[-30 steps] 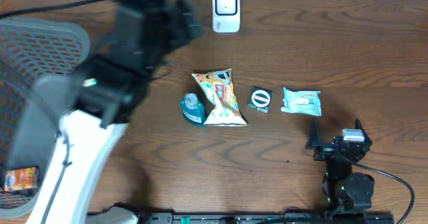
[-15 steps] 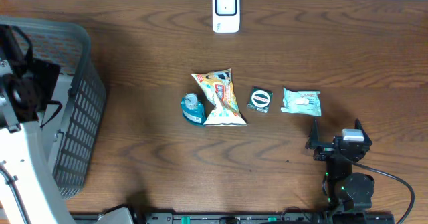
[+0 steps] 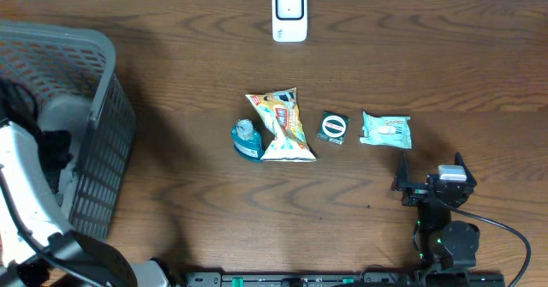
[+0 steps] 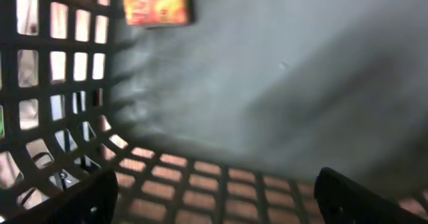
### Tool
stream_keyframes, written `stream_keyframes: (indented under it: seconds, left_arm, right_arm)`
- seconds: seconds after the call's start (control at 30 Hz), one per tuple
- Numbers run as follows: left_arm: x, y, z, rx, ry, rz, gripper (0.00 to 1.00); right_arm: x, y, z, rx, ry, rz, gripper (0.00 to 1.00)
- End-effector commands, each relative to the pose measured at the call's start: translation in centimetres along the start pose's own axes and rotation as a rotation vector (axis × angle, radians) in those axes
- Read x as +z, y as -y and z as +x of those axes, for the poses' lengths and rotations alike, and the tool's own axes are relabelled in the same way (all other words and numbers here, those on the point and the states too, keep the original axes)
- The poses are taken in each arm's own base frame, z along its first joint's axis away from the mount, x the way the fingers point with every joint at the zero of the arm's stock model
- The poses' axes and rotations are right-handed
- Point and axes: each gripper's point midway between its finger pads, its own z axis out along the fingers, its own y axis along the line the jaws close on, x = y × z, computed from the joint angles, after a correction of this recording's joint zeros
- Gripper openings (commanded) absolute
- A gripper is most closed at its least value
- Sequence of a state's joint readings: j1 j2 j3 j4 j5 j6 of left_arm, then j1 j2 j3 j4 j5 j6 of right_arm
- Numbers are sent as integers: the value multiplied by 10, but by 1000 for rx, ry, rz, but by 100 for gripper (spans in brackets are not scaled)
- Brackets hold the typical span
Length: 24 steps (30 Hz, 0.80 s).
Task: Scan the item barcode
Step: 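Release the mint-green pack right of the green tin and withdraw left gripper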
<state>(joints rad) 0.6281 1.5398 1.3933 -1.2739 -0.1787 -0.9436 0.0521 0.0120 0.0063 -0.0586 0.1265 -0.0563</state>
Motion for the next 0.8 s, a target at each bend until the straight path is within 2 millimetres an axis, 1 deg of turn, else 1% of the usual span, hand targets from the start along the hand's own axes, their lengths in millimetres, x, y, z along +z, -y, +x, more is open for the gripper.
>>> stream_keyframes:
  seconds: [0.0,0.07,0.1,0.13,0.27,0.33,0.37,0.47,0.73,0.77]
  left_arm:
    - [18,-14,-17,-70,8,-64,92]
    - [27,-19,-30,-107,22,-87,91]
    - [30,-20,-33,-118,22,-93,88]
    - [36,-22,-39,-138,20,-108,82]
    - [52,-34,-50,-164,20,-175,75]
    - [57,-40,-55,-175,38,-213,74]
    - [61,-46,-61,-176,56,-252,75]
    - [67,-55,-66,-170,76,-307,74]
    - [87,-59,-61,-170,64,-332,75]
    - [91,-59,-61,-169,65,-335,79]
  right_arm:
    - [0,-2,0,-9,2,-7,99]
    - [0,-2,0,-9,2,-8,99]
    - [0,-2,0,-9,2,-8,99]
    - [0,-2,0,-9,2,-7,99]
    - [0,-2,0,-9,2,-7,99]
    - [0,-2,0,-9,2,-7,99]
    - [0,-2,0,-9,2,-7,99]
    - [0,-2,0,-9,2,-7,99]
    - [0,-2,0,-9,2,-8,99]
    - [0,-2,0,-9,2,-8,99]
